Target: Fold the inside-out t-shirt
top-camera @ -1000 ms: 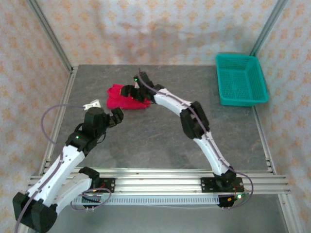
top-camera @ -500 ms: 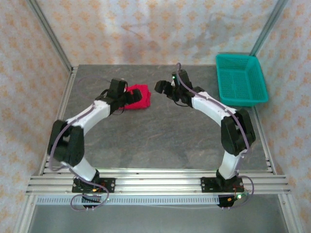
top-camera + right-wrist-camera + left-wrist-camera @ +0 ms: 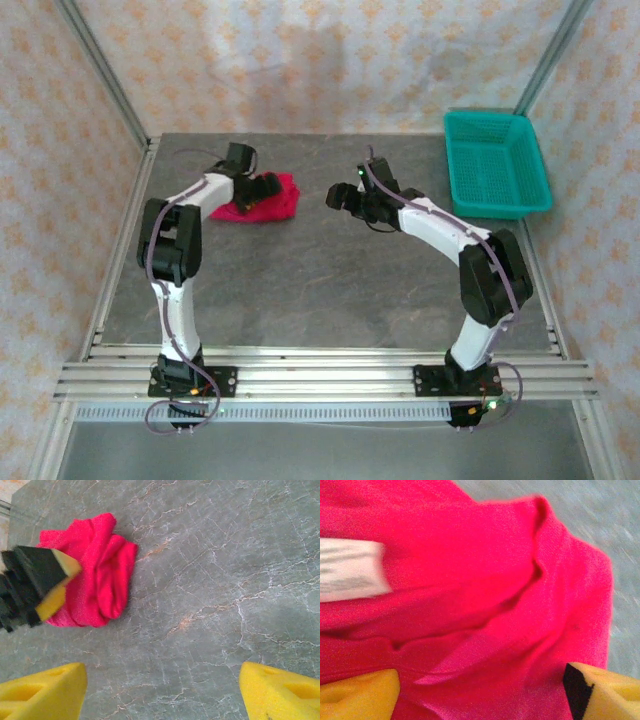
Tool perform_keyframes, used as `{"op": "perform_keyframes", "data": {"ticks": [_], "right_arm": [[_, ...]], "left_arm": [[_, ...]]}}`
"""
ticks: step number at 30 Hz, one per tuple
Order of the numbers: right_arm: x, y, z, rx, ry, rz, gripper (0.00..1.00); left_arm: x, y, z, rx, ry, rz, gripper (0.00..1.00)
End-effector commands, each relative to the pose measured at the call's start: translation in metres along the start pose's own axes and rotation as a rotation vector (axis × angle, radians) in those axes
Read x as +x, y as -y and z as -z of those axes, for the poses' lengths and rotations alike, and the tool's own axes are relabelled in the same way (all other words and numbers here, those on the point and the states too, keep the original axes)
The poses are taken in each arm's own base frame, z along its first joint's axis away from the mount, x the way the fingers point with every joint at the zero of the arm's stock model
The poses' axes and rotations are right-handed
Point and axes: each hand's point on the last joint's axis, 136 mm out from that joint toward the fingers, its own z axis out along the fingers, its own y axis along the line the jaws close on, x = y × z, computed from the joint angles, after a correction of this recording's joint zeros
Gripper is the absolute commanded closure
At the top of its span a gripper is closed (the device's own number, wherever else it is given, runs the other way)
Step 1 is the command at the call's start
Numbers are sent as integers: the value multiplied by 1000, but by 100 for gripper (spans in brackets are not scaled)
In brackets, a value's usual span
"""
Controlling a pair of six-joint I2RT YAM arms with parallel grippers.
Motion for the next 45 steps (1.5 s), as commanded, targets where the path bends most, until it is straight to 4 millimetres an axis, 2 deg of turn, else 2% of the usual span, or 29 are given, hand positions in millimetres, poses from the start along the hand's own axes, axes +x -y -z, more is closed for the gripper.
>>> {"op": "perform_keyframes", "data": {"ticks": [1, 4, 6, 9, 15, 19, 25, 32, 34, 35, 38, 40, 41, 42, 45], "right_arm": [[5, 9, 15, 36, 0, 52, 20], [13, 21, 28, 69, 7, 71, 19], [17, 28, 36, 78, 14, 68, 19], [20, 38, 49, 88, 25, 68, 19], [24, 50, 70, 123, 29, 76, 18], [30, 53, 90, 134, 41, 75, 18], [42, 69, 120, 182, 81, 83, 16], [39, 70, 127, 202, 102, 95, 16], [34, 67, 128, 206, 100, 107, 16], [31, 65, 130, 209, 104, 111, 15], [19, 63, 144, 240, 140, 119, 11], [7, 67, 162, 299, 205, 129, 1], [4, 70, 166, 324, 215, 147, 1], [-2, 66, 182, 323, 253, 176, 1], [-22, 68, 211, 403, 349, 220, 1]], "left_arm": [[2, -89, 2, -267, -101, 54, 15], [-19, -86, 3, -272, -97, -88, 14], [-23, -84, -6, -271, -135, -174, 14], [-29, -93, -14, -315, -155, -211, 15], [-60, -100, -12, -266, -48, -11, 14], [-79, -96, -17, -220, 0, 103, 14], [-102, -93, -21, -212, 80, 187, 13], [-122, -81, -13, -192, 126, 185, 13], [-128, -75, -2, -183, 148, 182, 9], [-131, -71, 5, -171, 161, 180, 2], [-143, -50, 39, -124, 211, 168, 0], [-151, -32, 74, -99, 262, 141, 0], [-153, -25, 90, -94, 283, 126, 0], [-154, -17, 107, -90, 308, 108, 0], [-147, 5, 156, -154, 376, -25, 0]]}}
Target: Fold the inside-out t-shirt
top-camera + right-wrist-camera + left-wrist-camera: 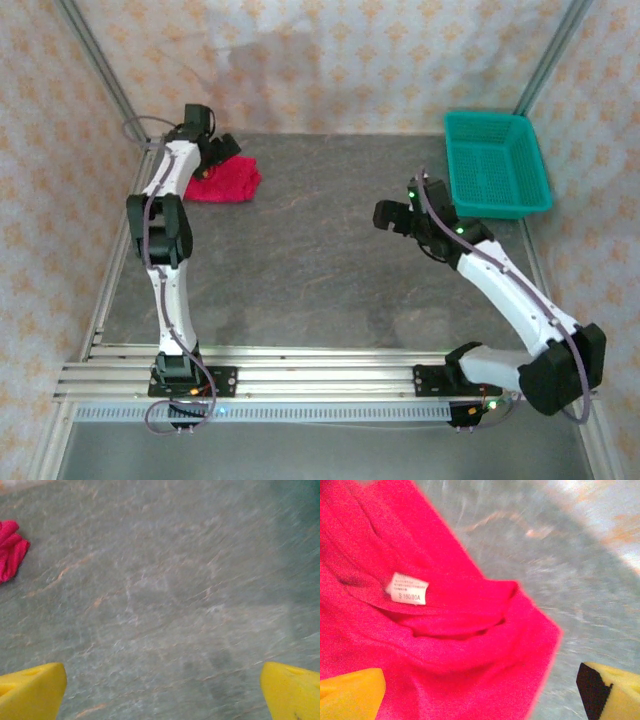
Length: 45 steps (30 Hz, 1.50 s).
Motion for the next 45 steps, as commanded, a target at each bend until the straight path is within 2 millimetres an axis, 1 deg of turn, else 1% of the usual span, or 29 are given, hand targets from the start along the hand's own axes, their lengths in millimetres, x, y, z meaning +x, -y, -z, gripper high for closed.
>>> {"op": "perform_keyframes", "data": {"ticks": [1, 3, 5, 7, 8, 9, 10, 12, 13, 16, 18, 19, 20, 22, 24, 25, 26, 27, 29, 31, 33, 34, 35, 36, 39, 42, 43, 44, 45], "right_arm": [[-37, 28, 36, 168, 148, 62, 1], [-47, 44, 42, 264, 199, 73, 1], [-53, 66, 42, 397, 248, 87, 1], [-56, 105, 47, 642, 329, 72, 1], [-53, 119, 46, 725, 353, 80, 1], [-48, 133, 40, 786, 367, 95, 1], [-39, 146, 28, 817, 372, 108, 1], [-22, 161, 5, 801, 409, 123, 1], [-13, 163, -8, 760, 431, 154, 1], [3, 168, -25, 653, 541, 128, 1], [5, 174, -36, 588, 543, 82, 1], [10, 179, -47, 578, 513, 74, 1], [10, 181, -52, 578, 510, 68, 1], [8, 181, -64, 569, 520, 86, 1], [6, 185, -73, 581, 528, 69, 1], [6, 185, -77, 578, 487, 61, 1], [5, 184, -84, 540, 462, 54, 1], [4, 185, -89, 508, 480, 21, 1], [8, 192, -98, 481, 511, -11, 1], [10, 191, -103, 461, 464, -10, 1], [9, 192, -105, 445, 478, -10, 1], [13, 191, -106, 431, 475, -8, 1], [18, 193, -107, 430, 479, -13, 1], [16, 195, -104, 438, 533, -18, 1], [20, 198, -99, 450, 522, -32, 1], [18, 197, -105, 453, 501, -21, 1], [19, 196, -104, 449, 494, -18, 1], [18, 193, -105, 431, 499, -4, 1], [17, 189, -108, 409, 507, 8, 1]], "left_arm": [[-21, 33, 102, -23, 177, -166, 0], [-10, 35, 125, -92, 224, -251, 0], [3, 39, 145, -121, 290, -355, 0], [23, 40, 151, -121, 368, -447, 0], [31, 38, 151, -104, 390, -464, 0], [41, 33, 150, -81, 403, -471, 0], [49, 24, 149, -74, 415, -465, 0], [66, 10, 144, -70, 411, -489, 0], [77, 3, 139, -65, 396, -509, 0], [99, -20, 130, -85, 395, -528, 0], [112, -31, 124, -81, 398, -557, 0], [119, -32, 121, -59, 407, -579, 0], [124, -34, 118, -45, 414, -594, 0], [131, -40, 113, -34, 436, -606, 0], [139, -47, 108, -37, 448, -611, 0], [142, -50, 105, -37, 457, -615, 0], [143, -53, 105, -40, 471, -619, 0], [144, -58, 107, -54, 482, -622, 0], [144, -64, 112, -55, 535, -627, 0], [143, -71, 114, -53, 570, -610, 0], [143, -78, 113, -47, 591, -591, 0], [143, -82, 112, -48, 600, -583, 0], [145, -84, 108, -46, 607, -577, 0], [145, -87, 104, -42, 612, -570, 0], [150, -93, 91, -37, 618, -559, 0], [150, -106, 78, -69, 641, -511, 0], [146, -106, 78, -79, 645, -501, 0], [148, -107, 74, -79, 602, -502, 0], [146, -107, 74, -60, 613, -495, 0]]}}
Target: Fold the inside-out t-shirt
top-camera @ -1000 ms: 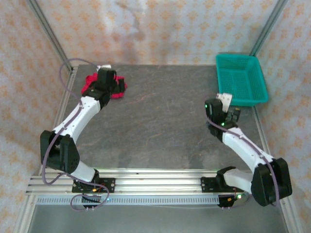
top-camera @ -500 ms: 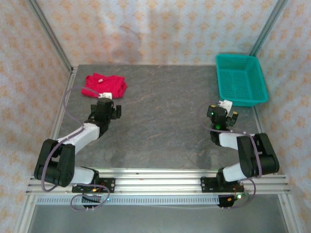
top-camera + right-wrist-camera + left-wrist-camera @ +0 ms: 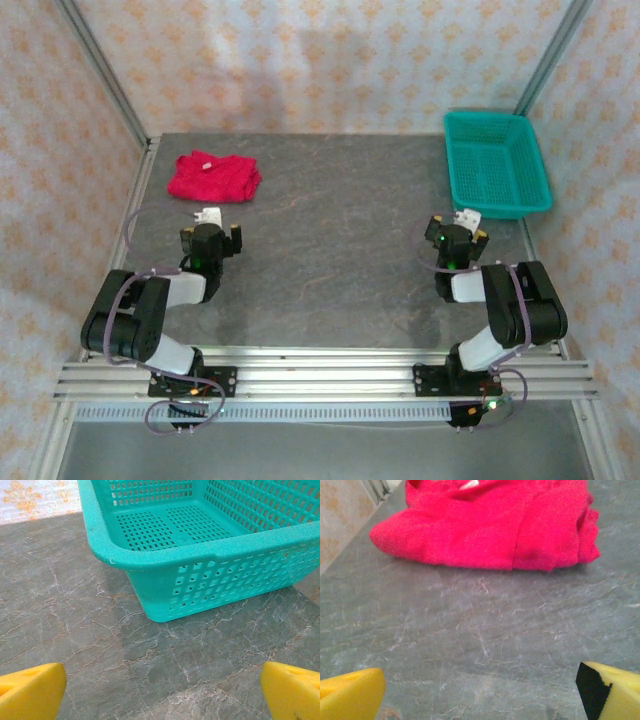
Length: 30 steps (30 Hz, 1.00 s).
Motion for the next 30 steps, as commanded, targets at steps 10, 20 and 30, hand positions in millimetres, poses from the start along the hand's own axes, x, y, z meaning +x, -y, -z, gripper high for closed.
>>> {"op": "perform_keyframes", "data": {"ticks": [10, 20, 30], "right_arm": [[-10, -10, -2, -52, 30, -15, 1], [-10, -10, -2, -52, 30, -15, 1], [-10, -10, -2, -51, 29, -15, 1]], "left_arm": [[-27, -11, -4, -20, 87, 76, 0], [-27, -11, -4, -20, 88, 76, 0], [-27, -10, -4, -15, 86, 76, 0]]}}
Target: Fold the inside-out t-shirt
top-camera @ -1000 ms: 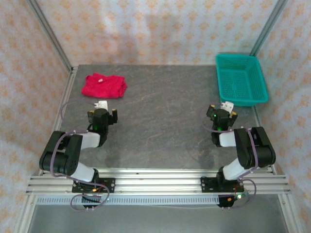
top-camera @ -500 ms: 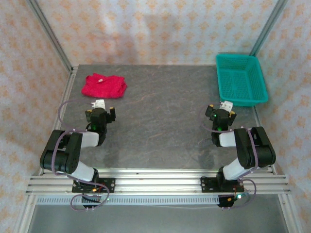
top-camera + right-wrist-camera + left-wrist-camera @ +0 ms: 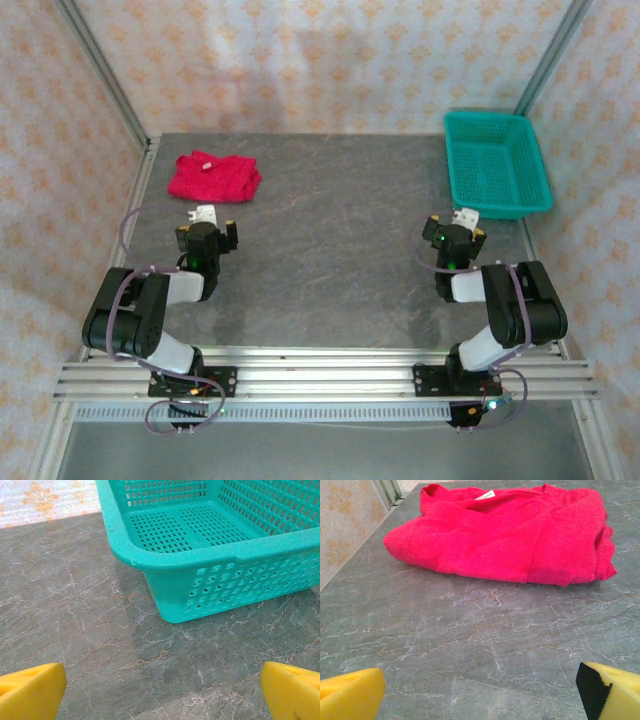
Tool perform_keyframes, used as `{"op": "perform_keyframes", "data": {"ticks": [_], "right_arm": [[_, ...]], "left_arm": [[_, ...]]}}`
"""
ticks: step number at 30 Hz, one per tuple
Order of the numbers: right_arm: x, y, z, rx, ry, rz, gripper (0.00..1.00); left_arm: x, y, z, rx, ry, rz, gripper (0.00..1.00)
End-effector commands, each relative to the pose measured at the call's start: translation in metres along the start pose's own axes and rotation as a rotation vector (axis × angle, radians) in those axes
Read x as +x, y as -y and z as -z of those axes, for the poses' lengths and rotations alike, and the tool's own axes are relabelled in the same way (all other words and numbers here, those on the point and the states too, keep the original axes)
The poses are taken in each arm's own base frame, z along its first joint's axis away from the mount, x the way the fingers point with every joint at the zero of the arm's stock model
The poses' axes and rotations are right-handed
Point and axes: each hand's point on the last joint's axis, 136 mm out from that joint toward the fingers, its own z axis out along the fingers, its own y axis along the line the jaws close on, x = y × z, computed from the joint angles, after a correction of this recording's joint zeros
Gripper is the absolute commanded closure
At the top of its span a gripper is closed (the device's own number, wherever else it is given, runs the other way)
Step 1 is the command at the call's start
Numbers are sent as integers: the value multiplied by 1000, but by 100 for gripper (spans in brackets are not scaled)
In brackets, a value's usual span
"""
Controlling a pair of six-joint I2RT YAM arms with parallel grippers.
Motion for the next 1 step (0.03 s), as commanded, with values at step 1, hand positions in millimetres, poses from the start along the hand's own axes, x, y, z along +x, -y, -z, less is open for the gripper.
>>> {"op": "perform_keyframes", "data": {"ticks": [1], "right_arm": [[-9, -2, -2, -8, 30, -11, 1]], "left_arm": [[-17, 0, -1, 2, 48, 37, 0]]}}
